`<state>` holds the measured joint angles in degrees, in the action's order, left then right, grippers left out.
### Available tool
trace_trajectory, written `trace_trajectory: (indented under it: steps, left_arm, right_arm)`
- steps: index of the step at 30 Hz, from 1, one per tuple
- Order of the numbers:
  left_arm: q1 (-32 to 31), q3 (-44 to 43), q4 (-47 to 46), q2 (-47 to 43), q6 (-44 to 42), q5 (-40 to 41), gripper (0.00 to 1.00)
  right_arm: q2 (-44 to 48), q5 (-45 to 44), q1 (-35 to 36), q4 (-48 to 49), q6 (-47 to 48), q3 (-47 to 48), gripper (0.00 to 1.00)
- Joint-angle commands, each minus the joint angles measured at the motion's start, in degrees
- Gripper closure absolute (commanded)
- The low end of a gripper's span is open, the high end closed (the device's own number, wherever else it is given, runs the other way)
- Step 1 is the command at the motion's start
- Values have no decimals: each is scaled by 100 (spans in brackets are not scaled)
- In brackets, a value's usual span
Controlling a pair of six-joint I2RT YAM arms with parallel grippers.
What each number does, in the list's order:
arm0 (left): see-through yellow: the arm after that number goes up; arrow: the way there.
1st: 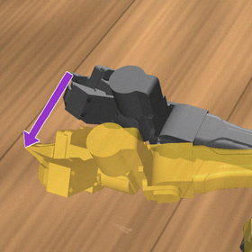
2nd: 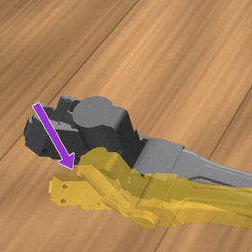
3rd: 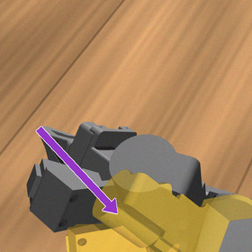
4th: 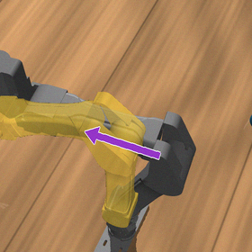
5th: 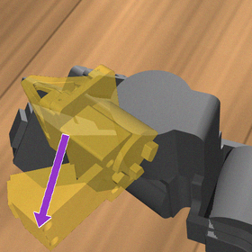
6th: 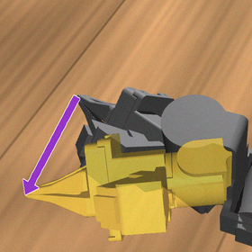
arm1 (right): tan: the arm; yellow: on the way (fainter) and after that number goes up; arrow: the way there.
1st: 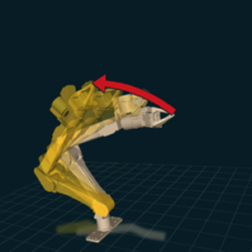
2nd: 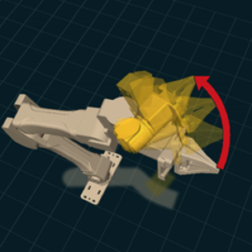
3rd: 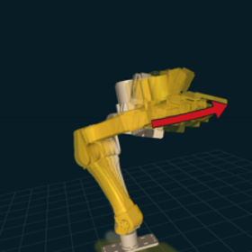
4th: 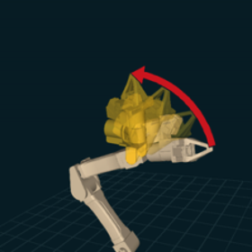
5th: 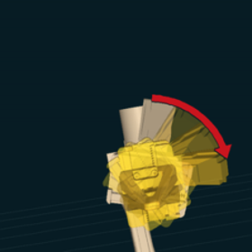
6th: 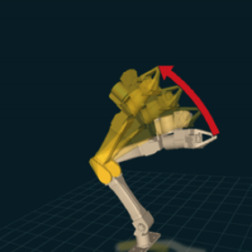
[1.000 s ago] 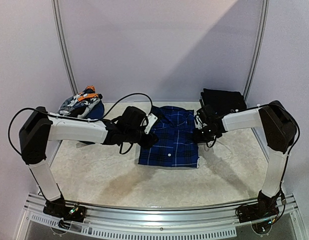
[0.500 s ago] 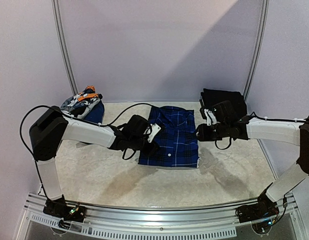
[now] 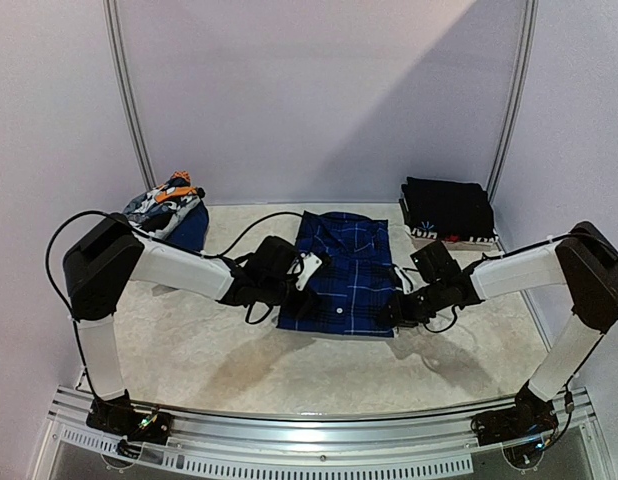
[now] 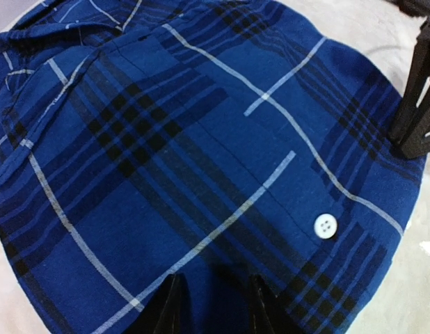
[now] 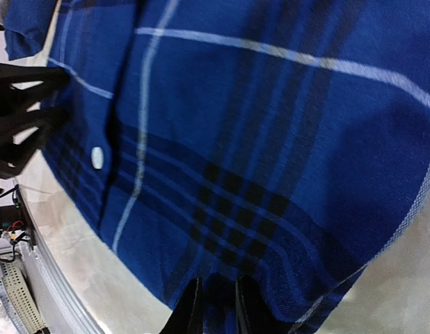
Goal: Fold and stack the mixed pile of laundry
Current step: Adjust the 2/3-rectangle-folded shirt at the center of the board, then pick up the 2/3-rectangle-folded shirt from the center of the board.
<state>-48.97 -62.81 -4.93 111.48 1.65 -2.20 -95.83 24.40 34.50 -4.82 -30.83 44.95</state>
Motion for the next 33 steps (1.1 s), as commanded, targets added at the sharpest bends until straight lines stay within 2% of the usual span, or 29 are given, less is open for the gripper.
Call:
trace_trajectory:
  steps: [1, 7, 10, 19, 21, 26, 33]
  left_arm:
    - [-25, 143, -130, 60, -92, -35, 67]
    - [-67, 193, -131, -59, -275, 35, 66]
    - [-297, 281, -127, -249, -640, 439, 63]
    - [-1079, 100, 709, -596, -1665, 1637, 41]
    - [-1316, 6, 887, -582, -1947, 1935, 40]
    - [-1744, -92, 1055, -400, -2677, 1986, 38]
    - [-2021, -399, 844, 103, -3130, 2224, 42]
  right_arm:
    - [-159, -311, -32, 98, -105, -494, 83]
    - [-239, -226, -63, 575, -292, -967, 84]
    - [-34, -287, -58, 548, -310, -1031, 84]
    - [1306, -663, -60, 33, -165, -859, 81]
    - [1631, -823, -58, -32, -148, -839, 79]
    - [2068, -1281, -61, -205, -156, -862, 77]
    - [2509, -1621, -123, -222, -193, -1115, 74]
